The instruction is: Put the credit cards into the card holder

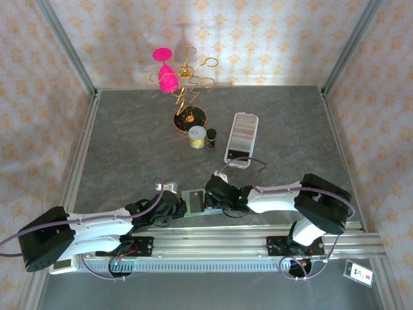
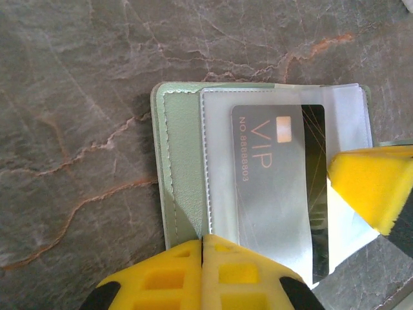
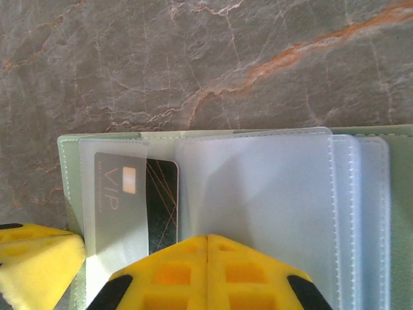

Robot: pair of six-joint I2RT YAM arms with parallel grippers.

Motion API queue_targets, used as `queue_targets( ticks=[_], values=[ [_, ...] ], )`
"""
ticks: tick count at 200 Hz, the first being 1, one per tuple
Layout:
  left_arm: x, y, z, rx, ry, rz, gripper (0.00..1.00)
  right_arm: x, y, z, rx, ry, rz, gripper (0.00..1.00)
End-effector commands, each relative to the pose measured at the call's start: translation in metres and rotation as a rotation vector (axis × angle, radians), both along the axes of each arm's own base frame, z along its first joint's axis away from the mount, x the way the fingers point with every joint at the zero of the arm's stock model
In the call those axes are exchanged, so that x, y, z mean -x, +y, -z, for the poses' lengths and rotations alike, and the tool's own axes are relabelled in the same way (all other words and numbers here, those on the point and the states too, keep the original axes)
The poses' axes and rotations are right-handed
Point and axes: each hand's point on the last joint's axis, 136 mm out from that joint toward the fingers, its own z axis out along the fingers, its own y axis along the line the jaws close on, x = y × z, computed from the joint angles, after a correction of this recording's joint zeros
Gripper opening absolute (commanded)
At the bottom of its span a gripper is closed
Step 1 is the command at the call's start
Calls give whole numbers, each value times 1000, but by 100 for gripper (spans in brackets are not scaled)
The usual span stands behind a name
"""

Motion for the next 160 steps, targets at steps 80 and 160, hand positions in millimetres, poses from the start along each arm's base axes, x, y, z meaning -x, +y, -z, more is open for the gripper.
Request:
queue_targets(
  ticks=[80,160],
  values=[
    [8,10,14,-35,16,2,0,7,28,5,134,-48,-100,0],
    [9,11,13,-13,9,0,1,1,-4,-24,146,-112,-7,19]
  ],
)
